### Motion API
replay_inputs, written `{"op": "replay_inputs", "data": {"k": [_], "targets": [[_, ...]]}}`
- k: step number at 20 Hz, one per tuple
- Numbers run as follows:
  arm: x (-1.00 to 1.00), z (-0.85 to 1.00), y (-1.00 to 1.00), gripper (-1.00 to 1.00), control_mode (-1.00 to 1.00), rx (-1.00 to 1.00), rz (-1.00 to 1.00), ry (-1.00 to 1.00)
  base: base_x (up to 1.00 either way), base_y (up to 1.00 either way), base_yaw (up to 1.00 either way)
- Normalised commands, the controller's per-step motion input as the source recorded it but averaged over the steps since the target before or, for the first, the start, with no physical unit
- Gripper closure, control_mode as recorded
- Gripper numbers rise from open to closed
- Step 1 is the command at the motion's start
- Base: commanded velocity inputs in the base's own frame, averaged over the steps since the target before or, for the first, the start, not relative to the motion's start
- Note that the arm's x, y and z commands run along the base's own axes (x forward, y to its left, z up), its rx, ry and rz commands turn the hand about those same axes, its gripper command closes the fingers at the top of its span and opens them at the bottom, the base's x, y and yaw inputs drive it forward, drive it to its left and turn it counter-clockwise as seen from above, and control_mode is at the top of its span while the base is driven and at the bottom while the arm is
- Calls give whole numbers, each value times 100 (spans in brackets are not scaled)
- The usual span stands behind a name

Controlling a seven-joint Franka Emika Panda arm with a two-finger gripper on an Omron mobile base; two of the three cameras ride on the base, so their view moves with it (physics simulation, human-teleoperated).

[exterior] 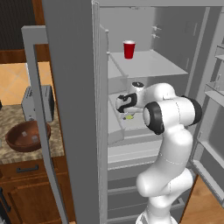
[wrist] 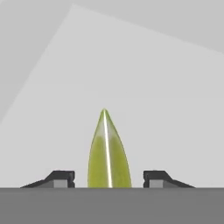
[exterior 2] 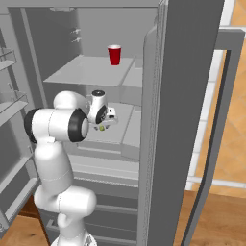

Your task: Grab a lemon wedge from the fridge and one ice cube from the ice bowl, and put them in the glass of lemonade.

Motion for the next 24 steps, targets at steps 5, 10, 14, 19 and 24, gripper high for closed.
{"op": "replay_inputs", "data": {"k": [5, 10, 14, 19, 24], "targets": [[0, -8, 0, 100, -100, 0, 0, 9, 0, 0, 0], [-20, -7, -1, 100, -100, 0, 0, 6, 0, 0, 0], [-81, 0, -21, 100, -100, 0, 0, 1, 0, 0, 0], [-100, 4, -22, 100, -100, 2, 0, -3, 0, 0, 0], [-99, 31, -4, 100, -100, 1, 0, -6, 0, 0, 0]]}}
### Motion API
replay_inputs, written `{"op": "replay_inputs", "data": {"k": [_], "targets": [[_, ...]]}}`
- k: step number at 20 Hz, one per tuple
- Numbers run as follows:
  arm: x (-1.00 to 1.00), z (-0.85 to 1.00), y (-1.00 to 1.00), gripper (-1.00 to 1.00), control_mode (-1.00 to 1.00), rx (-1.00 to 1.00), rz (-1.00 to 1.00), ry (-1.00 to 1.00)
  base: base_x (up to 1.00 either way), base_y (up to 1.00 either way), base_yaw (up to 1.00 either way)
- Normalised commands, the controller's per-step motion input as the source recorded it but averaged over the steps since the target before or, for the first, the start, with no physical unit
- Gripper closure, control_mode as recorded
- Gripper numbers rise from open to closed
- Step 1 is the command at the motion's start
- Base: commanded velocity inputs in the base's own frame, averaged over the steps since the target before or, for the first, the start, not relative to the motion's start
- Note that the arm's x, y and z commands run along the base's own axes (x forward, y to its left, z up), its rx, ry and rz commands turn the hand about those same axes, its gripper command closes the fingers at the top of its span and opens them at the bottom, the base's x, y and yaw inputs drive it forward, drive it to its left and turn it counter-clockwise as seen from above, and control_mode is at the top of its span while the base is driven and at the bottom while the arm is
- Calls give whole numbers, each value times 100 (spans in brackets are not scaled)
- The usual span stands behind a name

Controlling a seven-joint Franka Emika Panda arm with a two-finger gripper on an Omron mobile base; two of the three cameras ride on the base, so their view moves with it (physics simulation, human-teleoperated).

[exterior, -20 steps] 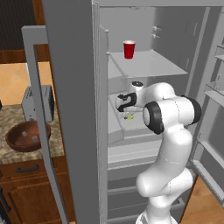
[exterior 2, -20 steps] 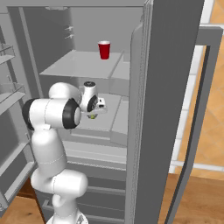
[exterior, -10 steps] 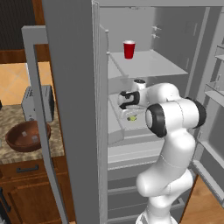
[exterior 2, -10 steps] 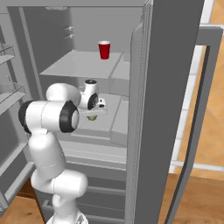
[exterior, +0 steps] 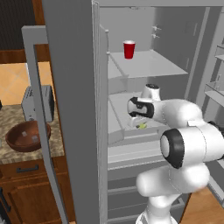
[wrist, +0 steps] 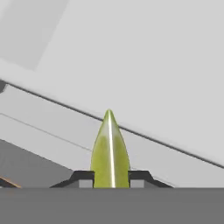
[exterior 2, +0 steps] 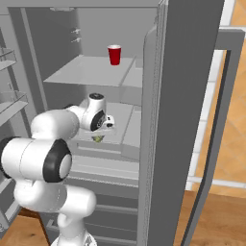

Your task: Grab a lemon wedge from the fridge and one ice cube from the ice bowl, and put them in the glass of lemonade.

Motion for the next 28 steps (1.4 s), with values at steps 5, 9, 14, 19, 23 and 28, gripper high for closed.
{"op": "replay_inputs", "data": {"k": [5, 9, 14, 19, 23, 28], "targets": [[-80, 88, 0, 100, -100, 0, 0, -3, 0, 0, 0], [-73, 100, 0, 100, -100, 0, 0, 0, 0, 0, 0], [-91, 100, 0, 100, -100, 0, 0, 0, 0, 0, 0], [-91, 98, 0, 100, -100, 0, -6, 0, 0, 0, 0], [-96, 67, 0, 100, -100, 0, -21, 0, 0, 0, 0], [-83, 32, -19, 100, -100, 0, -10, -1, 0, 0, 0]]}}
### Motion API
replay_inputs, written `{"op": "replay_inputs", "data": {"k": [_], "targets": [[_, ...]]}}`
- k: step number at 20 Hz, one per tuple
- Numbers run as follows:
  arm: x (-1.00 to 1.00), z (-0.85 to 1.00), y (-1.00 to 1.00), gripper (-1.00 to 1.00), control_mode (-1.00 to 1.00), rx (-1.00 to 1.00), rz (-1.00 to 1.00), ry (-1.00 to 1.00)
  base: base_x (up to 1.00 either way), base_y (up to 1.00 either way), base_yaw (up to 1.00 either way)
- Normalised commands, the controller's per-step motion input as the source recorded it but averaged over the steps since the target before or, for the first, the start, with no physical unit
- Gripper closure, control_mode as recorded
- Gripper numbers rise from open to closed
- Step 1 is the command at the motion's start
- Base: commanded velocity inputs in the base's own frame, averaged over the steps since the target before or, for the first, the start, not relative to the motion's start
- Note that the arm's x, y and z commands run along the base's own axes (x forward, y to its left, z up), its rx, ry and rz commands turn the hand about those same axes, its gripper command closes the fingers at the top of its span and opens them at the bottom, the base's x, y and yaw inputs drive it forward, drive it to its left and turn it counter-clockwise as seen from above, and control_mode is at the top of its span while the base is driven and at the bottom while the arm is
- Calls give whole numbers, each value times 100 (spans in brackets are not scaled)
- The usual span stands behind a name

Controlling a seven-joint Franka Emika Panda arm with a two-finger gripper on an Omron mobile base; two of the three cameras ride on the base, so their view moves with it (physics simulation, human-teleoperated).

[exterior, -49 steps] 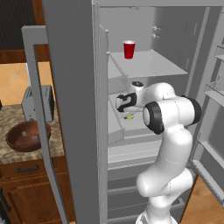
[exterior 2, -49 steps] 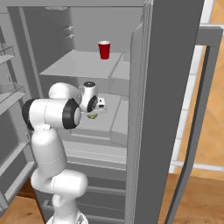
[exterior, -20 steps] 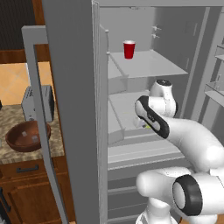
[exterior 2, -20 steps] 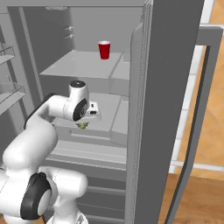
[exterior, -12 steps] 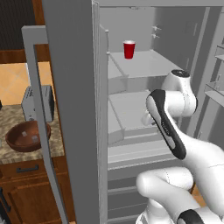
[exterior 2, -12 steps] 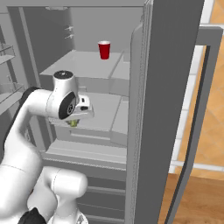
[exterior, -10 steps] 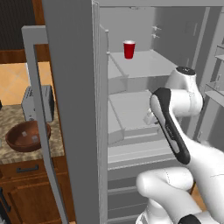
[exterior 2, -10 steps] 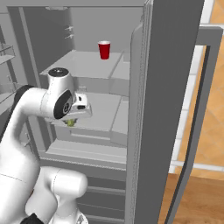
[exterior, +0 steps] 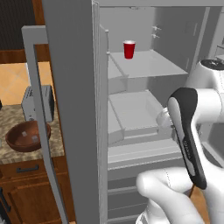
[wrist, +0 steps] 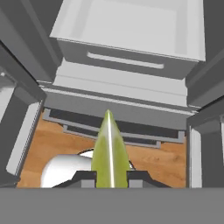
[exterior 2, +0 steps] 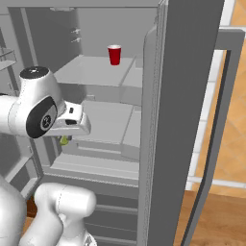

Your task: Grab a lemon wedge from the fridge and one ice cube from the ice bowl, and put them in the glass of lemonade.

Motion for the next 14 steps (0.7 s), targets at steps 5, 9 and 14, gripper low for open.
{"op": "replay_inputs", "data": {"k": [5, 9, 14], "targets": [[-2, 0, -3, 100, -100, 0, -1, 0, 0, 0, 0], [-40, 0, 0, 100, -100, 0, 0, -1, 0, 0, 0], [-59, 0, 0, 100, 100, 0, 0, -3, -39, 0, 0]]}}
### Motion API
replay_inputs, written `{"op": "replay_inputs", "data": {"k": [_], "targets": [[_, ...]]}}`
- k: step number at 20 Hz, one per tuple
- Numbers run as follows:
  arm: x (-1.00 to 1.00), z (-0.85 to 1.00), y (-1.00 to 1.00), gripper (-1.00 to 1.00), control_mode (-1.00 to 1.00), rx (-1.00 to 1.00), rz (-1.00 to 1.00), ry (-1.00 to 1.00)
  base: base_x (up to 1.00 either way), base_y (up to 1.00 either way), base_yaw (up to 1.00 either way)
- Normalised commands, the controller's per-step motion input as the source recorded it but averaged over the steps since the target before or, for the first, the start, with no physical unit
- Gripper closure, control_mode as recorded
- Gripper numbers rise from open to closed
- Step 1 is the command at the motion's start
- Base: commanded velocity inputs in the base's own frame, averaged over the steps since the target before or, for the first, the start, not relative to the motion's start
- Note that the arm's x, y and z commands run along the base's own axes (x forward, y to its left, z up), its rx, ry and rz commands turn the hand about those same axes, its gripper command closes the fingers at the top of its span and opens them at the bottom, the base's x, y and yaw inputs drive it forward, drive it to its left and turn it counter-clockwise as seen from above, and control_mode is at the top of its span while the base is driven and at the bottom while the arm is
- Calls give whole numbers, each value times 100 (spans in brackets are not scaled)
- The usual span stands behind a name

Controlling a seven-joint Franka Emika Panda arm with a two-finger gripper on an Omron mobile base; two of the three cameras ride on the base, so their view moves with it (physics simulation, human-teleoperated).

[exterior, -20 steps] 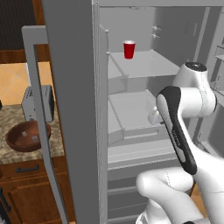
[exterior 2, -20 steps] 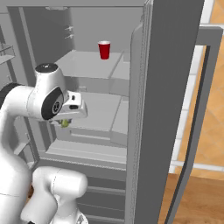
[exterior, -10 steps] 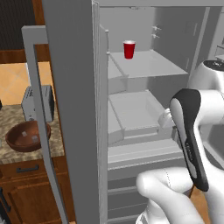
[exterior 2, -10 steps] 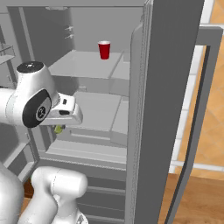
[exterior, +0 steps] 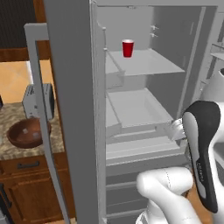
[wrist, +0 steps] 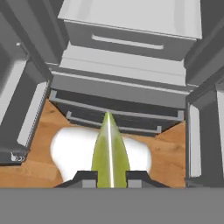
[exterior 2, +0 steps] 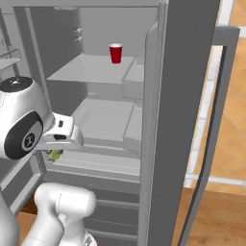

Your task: Grab a lemon wedge from the fridge and one ice cube from the ice bowl, and put them in the glass of lemonade.

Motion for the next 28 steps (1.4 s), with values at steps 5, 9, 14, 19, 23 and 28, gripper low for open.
{"op": "replay_inputs", "data": {"k": [5, 9, 14, 19, 23, 28], "targets": [[0, 0, 0, 100, 100, 0, 0, 0, -87, 9, 0], [0, 0, 0, 100, 100, 0, 0, 0, -99, 82, 23], [0, 0, 0, 100, 100, 0, 0, 0, -34, 100, 22], [0, 0, 0, 100, 100, 0, 0, 0, 25, 100, -10], [0, 0, 0, 100, 100, 0, 0, 0, 51, 100, -18], [0, 0, 0, 100, 100, 0, 0, 0, 92, 99, -13]]}}
